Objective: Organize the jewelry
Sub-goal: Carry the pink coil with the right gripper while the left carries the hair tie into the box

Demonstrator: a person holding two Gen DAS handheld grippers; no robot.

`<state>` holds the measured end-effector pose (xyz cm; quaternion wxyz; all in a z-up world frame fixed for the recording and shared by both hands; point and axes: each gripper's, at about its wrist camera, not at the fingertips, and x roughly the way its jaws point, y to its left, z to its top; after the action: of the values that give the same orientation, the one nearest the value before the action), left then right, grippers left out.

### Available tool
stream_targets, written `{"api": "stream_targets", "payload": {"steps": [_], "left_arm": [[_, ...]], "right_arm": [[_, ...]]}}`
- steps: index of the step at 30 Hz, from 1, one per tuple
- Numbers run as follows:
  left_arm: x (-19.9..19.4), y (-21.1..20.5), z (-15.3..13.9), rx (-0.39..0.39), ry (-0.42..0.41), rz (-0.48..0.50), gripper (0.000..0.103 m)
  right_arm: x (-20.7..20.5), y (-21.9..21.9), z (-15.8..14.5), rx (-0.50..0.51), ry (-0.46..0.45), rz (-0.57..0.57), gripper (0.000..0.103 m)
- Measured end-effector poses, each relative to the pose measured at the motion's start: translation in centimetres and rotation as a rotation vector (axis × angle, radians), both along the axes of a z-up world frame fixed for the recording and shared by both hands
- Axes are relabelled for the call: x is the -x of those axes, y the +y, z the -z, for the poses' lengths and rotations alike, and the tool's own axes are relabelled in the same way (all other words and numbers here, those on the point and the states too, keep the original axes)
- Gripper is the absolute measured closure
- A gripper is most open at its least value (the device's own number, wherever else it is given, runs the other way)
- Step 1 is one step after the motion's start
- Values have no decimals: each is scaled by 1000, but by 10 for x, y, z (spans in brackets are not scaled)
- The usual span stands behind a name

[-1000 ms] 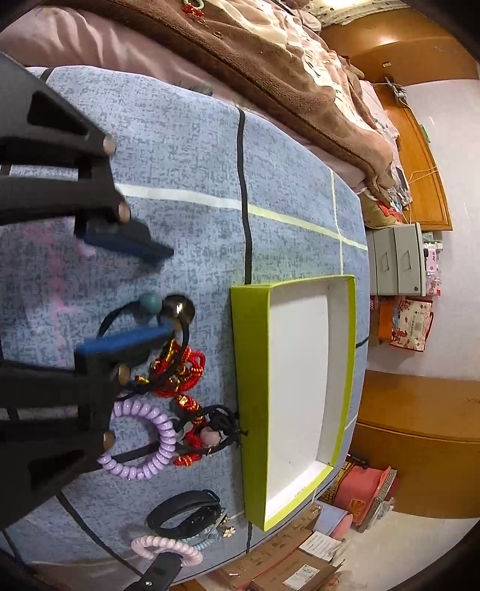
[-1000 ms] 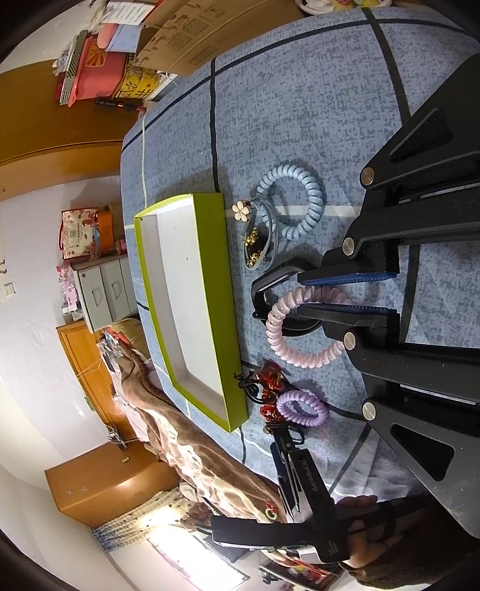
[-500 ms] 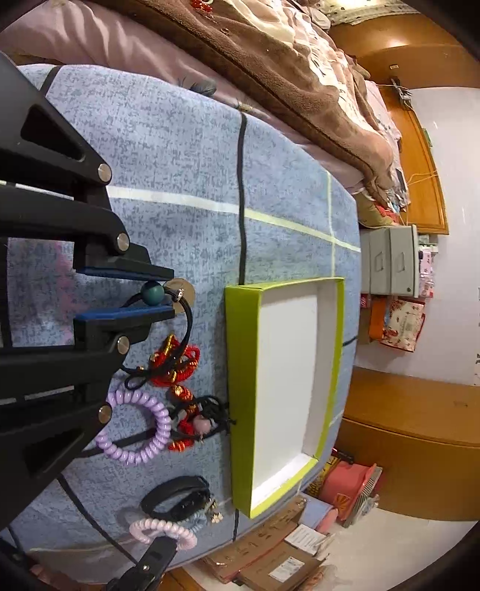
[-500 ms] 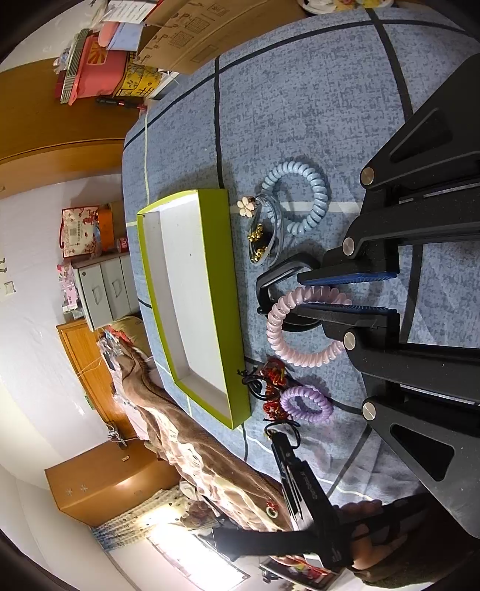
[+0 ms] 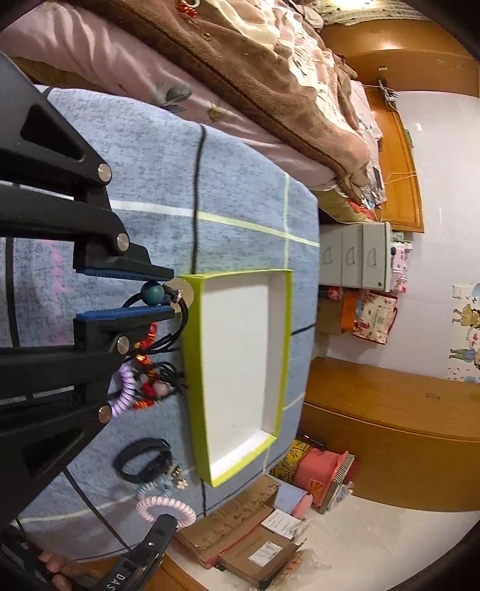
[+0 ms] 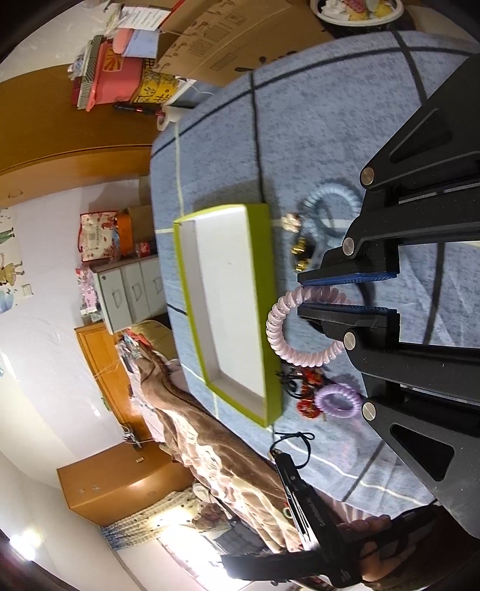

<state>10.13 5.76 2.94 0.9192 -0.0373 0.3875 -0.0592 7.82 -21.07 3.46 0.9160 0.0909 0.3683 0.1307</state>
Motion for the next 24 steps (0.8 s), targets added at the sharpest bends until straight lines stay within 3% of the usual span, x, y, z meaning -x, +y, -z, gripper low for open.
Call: {"api": "stream_targets", "payload": {"steps": [12, 24], "left_arm": [[-44, -9, -25, 37, -43, 11, 89], [-102, -19, -18, 33, -15, 23, 89]], "right_arm": [[-57, -13, -18, 34, -16, 55, 93], [-132, -15, 2, 108, 62, 78, 93]]}}
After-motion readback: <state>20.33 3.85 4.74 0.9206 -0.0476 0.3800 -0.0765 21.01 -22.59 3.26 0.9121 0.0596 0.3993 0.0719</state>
